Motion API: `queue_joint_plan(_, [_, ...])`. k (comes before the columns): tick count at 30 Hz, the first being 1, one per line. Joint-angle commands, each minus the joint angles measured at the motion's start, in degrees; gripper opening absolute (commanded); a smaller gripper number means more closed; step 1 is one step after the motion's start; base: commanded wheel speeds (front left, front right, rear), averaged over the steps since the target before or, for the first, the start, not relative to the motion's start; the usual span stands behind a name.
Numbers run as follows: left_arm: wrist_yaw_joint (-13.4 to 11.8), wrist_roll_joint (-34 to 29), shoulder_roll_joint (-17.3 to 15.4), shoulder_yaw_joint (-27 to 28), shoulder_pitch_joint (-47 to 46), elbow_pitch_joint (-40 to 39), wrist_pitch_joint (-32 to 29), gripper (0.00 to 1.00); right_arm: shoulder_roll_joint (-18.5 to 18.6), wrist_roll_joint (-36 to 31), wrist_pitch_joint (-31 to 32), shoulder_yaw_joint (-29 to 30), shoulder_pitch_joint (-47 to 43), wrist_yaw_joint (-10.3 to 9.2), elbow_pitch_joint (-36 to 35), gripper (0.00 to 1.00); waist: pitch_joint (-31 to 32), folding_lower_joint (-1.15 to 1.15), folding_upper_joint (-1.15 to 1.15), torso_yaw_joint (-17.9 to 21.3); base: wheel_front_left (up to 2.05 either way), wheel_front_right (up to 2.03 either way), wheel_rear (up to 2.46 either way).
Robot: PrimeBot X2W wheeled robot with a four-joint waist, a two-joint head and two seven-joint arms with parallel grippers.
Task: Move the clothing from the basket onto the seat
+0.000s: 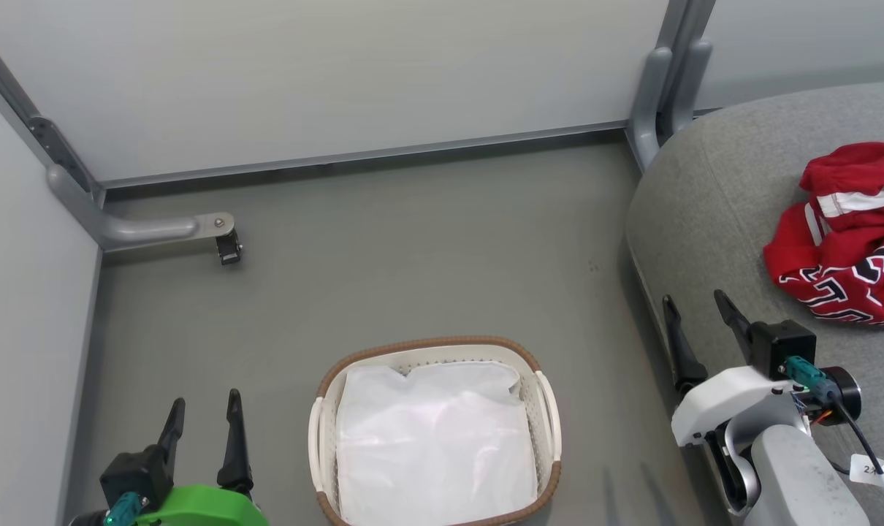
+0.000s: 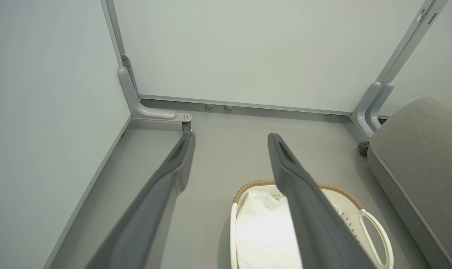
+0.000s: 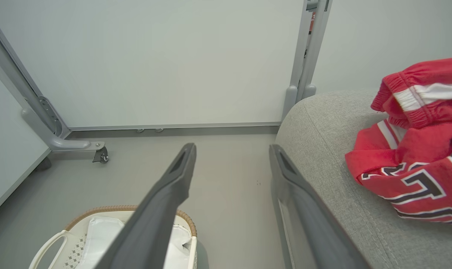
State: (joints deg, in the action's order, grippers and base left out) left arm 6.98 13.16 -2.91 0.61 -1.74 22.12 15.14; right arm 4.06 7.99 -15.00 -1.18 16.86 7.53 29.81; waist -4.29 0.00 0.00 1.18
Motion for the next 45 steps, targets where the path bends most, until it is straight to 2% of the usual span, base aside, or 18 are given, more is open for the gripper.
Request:
queue_joint_plan(1, [0.1,0.2,-0.1,0.3,1.2,-0.3,0.0,1.0,-0.2,0.0,-0.3,0.1,-1.1,-0.09,-0.3,1.0,0.9,0.0,0.0,0.0,0.0,0.0,0.0])
queue_joint_plan(10, [0.2,1.8,-0.1,0.8,3.1,-1.2,0.0,1.0,-0.5,-0.5,-0.3,1.6,-3.4,-0.09,-0.8,1.0,2.2,0.0,0.0,-0.4,0.0,0.0,0.0])
queue_joint_plan(11, [0.2,2.1,-0.1,0.9,3.5,-1.3,0.0,0.0,-0.5,-0.5,-0.3,1.6,-3.8,-0.09,-0.8,0.0,2.4,0.0,0.0,-0.4,0.0,0.0,0.0])
queue_joint_plan(16, [0.1,1.8,0.4,0.8,2.6,0.8,-0.1,0.0,-1.5,-0.2,0.2,1.4,-4.4,0.0,1.4,0.0,2.3,0.0,0.0,-0.4,0.0,0.0,0.0])
queue_joint_plan(45, [0.2,29.0,0.2,2.6,-0.2,-2.4,-7.7,0.0,-1.3,29.5,7.7,3.7,-6.6,-0.02,-4.8,0.0,2.7,0.0,0.0,-0.6,0.0,0.0,0.0])
